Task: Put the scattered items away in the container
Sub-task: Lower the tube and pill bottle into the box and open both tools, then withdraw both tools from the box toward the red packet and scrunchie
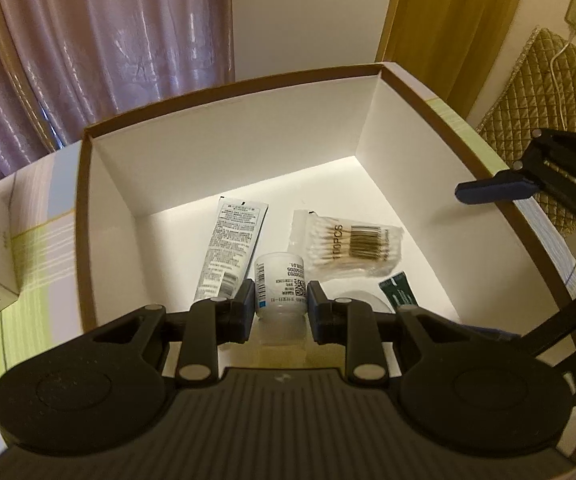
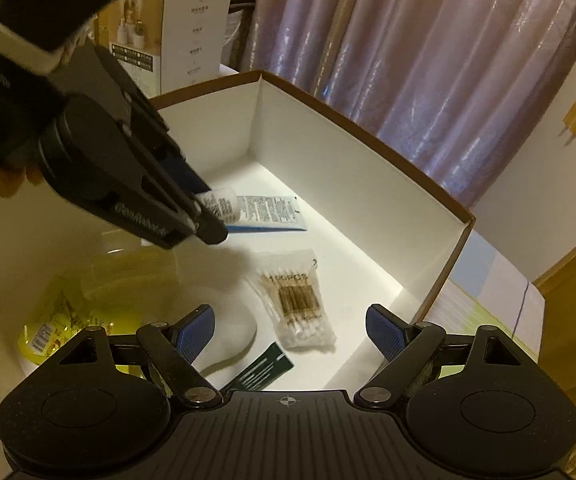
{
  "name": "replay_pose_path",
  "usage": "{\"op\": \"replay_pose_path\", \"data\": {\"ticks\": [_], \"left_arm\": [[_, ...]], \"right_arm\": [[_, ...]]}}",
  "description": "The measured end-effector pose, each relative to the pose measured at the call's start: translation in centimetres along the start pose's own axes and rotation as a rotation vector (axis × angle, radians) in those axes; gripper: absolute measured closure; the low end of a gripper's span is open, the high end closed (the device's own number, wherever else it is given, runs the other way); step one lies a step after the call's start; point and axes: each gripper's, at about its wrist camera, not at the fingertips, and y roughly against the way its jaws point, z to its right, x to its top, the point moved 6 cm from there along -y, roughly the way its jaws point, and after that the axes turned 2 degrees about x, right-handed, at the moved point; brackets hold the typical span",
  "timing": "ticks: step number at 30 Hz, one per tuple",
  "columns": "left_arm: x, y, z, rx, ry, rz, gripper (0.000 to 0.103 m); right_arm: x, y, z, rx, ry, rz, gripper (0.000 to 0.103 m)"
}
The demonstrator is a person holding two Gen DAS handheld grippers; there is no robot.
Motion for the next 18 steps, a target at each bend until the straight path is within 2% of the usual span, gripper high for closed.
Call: {"op": "replay_pose_path", "data": {"ticks": [7,9,10,15,18], "left_arm": [[0.0,-1.2,-0.2,0.016,-0.001,-0.019,0.080],[-0.1,-1.2,-0.3,0.032,-0.011,-0.019,0.075],[-0.1,-1.1,-0.3,0.039,-0.013,-0.015,0.069],[-0.1,-0.4,-0.6,0.046,-0.006,-0.003,0.066],[0.0,0.3,-0.6,0.059,-0.009,0.004,0.060]], "right_arm": [[0.7,-0.8,0.9,0.008,0.016,-0.006,0.015],[0.7,-0.7,1.0,0.009,0.008,-0.003,0.015],[0.8,-0.7,1.1,0.012,0.003,-0.002,0.015],[0.6,0.0,0.9,0.021,-0.020,0.004,0.015],[0.5,0.8,0.8,0.022,-0.041,0.012,0.015]]}}
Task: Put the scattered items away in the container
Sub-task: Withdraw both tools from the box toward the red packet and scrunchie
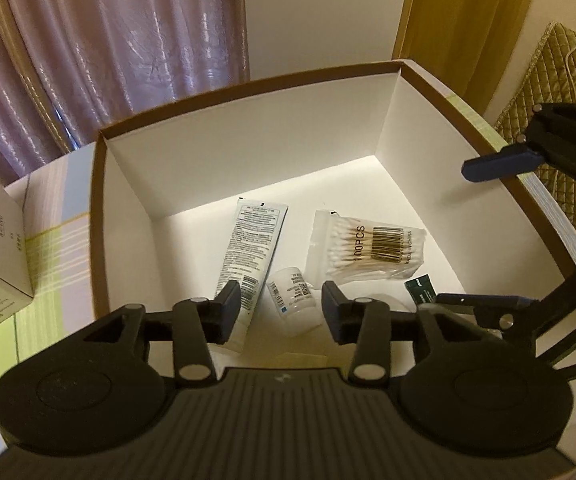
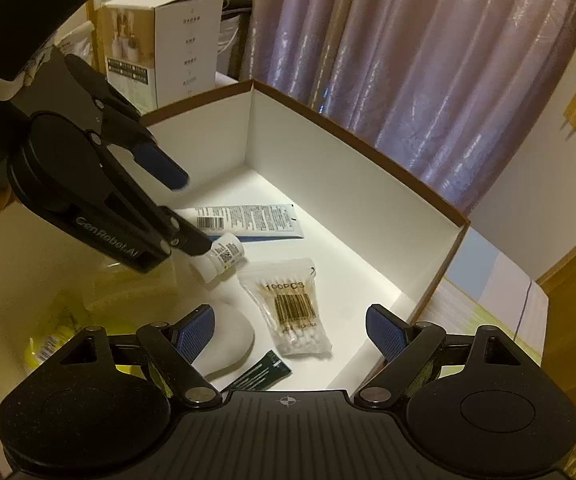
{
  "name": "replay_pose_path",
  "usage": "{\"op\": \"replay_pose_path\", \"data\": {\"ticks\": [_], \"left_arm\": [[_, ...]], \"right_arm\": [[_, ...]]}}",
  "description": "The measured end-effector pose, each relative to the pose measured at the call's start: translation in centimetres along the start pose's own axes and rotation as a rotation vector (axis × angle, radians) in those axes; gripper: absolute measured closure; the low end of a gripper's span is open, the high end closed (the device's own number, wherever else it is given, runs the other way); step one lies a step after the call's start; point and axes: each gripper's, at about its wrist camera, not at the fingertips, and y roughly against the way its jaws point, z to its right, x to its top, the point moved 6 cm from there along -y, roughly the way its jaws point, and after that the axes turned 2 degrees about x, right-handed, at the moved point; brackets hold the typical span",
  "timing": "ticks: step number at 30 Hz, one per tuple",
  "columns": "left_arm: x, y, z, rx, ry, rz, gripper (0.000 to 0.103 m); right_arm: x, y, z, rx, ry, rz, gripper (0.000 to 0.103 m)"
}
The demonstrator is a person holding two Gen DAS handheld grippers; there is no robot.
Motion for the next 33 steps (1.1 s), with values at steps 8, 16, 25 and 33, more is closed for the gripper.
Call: {"op": "replay_pose_path", "data": {"ticks": [8,16,25,33], "left_arm": [[-0.1,3.3,0.5,0.023,0.013,0.029,0.029],[-0.6,7.3,0.9,0.040,0.029,0.057,0.017],[-2.2,12.4,1.6,0.049,0.055,0.103,0.015],[-4.9,16.5,2.3,0.046,0.082,0.131,0.014]], "right_arm": [[-0.2,2.7,-0.6,0.019,-0.103,0.016,0.015],[-0.7,5.5,-1.4,0.025,-0.239,0.025,0.015],[-1.8,9.5,-2.7,0.016,-0.363,0.067,0.015],[-3.4,13.2,-4.7,0.014,-0.444,0.130,0.015]]}}
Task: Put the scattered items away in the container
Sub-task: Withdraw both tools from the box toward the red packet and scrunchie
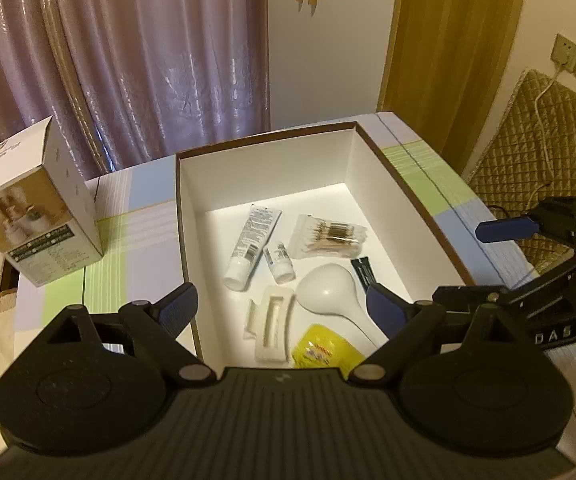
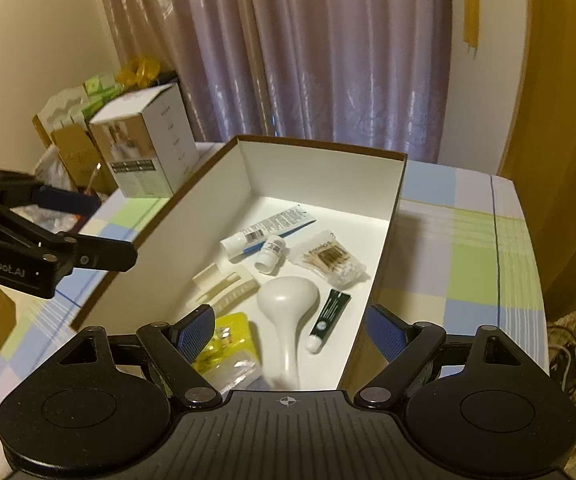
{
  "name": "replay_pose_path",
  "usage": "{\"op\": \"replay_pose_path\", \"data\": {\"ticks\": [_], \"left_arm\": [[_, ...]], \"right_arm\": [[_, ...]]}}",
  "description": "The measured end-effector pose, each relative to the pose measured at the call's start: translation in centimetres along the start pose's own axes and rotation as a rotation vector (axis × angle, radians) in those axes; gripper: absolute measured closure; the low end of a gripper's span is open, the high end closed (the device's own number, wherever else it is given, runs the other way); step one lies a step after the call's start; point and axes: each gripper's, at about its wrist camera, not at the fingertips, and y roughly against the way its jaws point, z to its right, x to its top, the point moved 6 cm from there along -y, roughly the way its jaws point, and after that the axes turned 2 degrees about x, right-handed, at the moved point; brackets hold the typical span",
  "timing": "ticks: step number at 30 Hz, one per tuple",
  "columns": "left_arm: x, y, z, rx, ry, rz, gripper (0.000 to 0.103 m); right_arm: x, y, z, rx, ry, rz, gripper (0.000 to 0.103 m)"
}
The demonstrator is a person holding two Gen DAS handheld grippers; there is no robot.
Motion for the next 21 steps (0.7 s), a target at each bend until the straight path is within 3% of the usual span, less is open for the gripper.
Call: {"op": "replay_pose_path", "data": {"ticks": [6,12,21], "left_arm": [[-2.9,3.4,-0.5,-0.021,0.043,0.030,0.014],[-7.4,5.4,-1.2,-0.008,0.085,0.012,0.014],[-15.2,4.5,-0.3,-0.007,0.114,-0.107,0.014]], "right_arm": [[-2.9,3.0,-1.1,0.049,-0.044,0.040,0.015],[-6.7,4.6,-2.3,0.068,-0.063,0.024,0.015],[-12.2,2.9,-4.0,0.090,-0.067,-0.077,0.015]]}}
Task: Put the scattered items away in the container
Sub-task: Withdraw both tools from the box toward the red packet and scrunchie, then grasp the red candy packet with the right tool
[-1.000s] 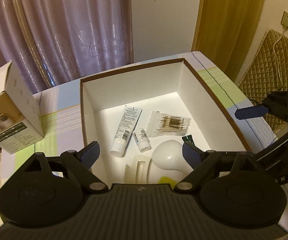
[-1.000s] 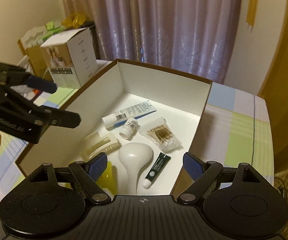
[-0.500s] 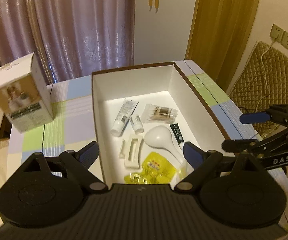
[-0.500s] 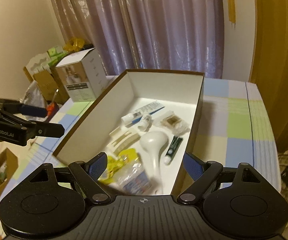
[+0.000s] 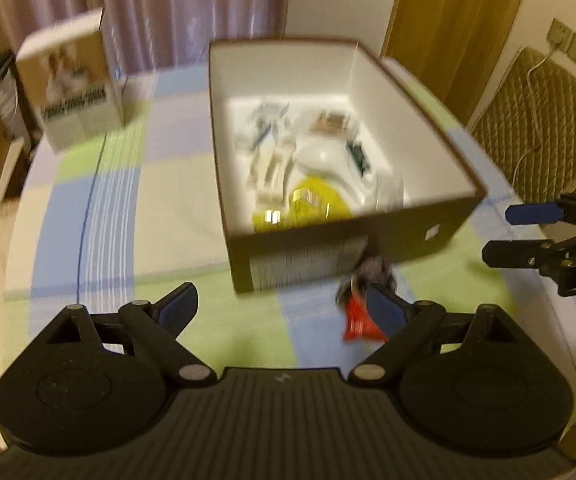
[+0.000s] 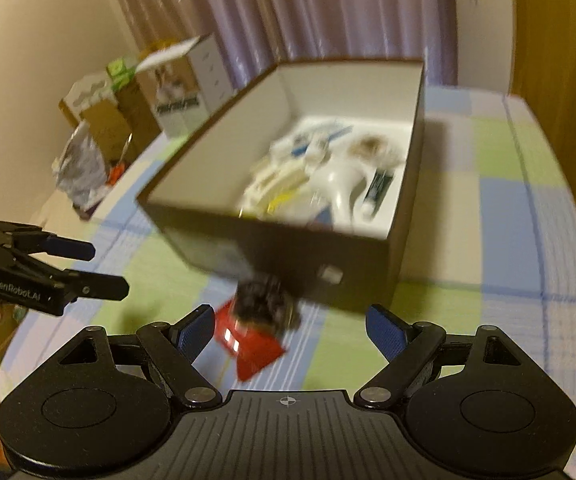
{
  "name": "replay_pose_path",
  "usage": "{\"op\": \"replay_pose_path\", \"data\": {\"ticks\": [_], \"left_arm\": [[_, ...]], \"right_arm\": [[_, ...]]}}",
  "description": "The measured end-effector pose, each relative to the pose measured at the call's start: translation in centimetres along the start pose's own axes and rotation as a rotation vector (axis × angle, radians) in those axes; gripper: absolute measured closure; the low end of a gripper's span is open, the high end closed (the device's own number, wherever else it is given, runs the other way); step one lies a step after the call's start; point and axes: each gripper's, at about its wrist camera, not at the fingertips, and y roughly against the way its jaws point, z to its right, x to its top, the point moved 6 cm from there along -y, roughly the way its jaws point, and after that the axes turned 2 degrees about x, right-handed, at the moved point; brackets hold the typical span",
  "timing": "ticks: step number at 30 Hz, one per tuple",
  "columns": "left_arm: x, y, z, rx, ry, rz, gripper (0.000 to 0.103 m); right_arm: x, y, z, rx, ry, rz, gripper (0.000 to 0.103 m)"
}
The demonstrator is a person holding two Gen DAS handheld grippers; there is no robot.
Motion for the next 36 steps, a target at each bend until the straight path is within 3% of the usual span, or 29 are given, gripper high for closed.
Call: {"op": "replay_pose_path", "data": {"ticks": [5,12,19,33,34,35,36], "left_arm": [[-3.4,-1.9,-0.5,-0.003,0.066,-0.085,0.014],[-6.0,-3.5,-0.3,0.008,0.059,-0.167,0.014],[-7.7,-5.3,0.0,0.010,0.061,-0.235,0.014],[-7.3,-5.4,-5.4,0.103,0.121,-0.223,0.014],[-7.3,-5.5,-5.6,0.105,0.126,-0.224,0.014],[-7.4,-5.5,-5.7,0.105,0.129,-0.225,0.014],[-7.4,-5.6,-5.8,0.104,0.131,-0.226,0.014]], "right_arm": [[-3.4,-2.0,-0.3,0.022,-0.014,-0.090,0.015],[-5.5,-3.8,-0.6,0.019,-0.013,-0.156,0.015],[-5.3,-5.4,-1.4,0.062,0.051,-0.132,0.015],[-4.5,-8.8,-2.2,0.086,0.218,-0.056,0.016],[-4.5,-9.0,-2.3,0.085,0.231,-0.053,0.022],[-4.6,-9.3,-2.4,0.097,0.246,-0.054,0.043],[-4.8,-9.6,-2.6,0.102,0.257,-0.065,0.049]]}}
